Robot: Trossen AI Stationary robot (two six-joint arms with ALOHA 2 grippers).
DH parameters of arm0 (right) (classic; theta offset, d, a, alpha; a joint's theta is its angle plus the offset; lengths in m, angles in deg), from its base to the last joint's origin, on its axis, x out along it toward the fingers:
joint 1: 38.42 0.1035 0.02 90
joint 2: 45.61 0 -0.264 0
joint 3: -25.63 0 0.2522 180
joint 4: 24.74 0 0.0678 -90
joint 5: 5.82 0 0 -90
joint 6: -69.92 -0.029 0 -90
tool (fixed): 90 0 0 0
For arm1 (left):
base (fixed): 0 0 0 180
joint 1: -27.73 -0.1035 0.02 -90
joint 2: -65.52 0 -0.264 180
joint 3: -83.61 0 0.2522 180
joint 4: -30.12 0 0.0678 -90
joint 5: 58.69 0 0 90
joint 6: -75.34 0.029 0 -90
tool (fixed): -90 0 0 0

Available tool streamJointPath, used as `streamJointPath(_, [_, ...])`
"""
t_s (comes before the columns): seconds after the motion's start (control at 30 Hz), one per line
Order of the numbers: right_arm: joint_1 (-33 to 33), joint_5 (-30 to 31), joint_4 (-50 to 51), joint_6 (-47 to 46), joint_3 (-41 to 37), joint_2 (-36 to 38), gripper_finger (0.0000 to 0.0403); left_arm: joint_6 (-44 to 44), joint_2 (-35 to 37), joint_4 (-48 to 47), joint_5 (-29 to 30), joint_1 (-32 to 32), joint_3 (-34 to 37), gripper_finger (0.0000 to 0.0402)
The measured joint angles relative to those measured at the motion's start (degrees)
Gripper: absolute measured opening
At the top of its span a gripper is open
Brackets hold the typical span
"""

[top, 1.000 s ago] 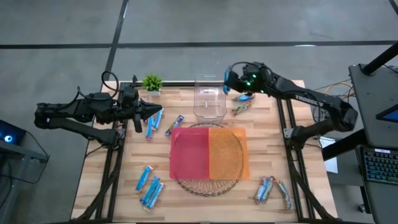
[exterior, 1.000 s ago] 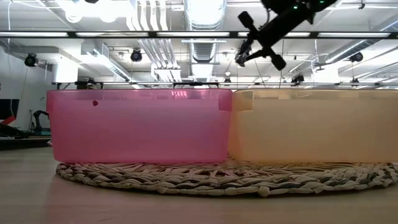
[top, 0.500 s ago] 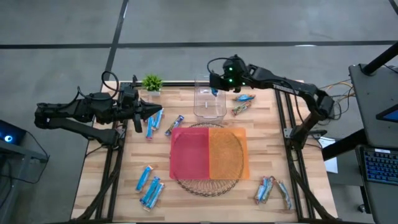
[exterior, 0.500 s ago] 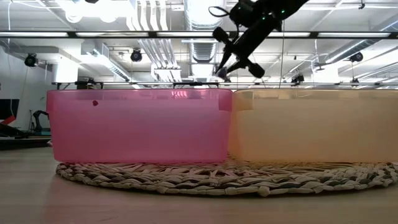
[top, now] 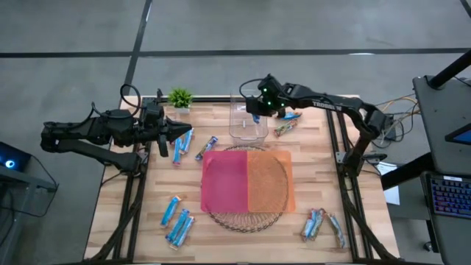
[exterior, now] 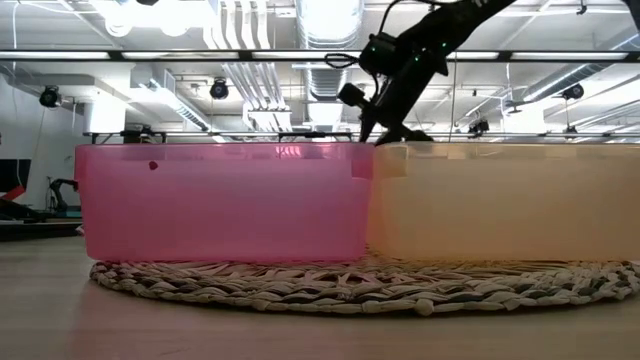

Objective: Pick and place Granola Bars by type
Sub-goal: Put the blue granola bar into the transparent bin

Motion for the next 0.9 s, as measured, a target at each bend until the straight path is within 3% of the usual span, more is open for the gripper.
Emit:
streamJointPath(0.73, [-0.01,-0.83,-0.02,1.31,-0.50,-2.28,0.0059,0.01,-1.61,0.00,0.00,0.00,0.00,0.0005])
streamJointPath(0.9, [-0.15,-0.83,1.32,1.29,-0.72,-2.28,0.0088,0.01,-1.67,0.00,0.00,0.00,0.00,0.0005])
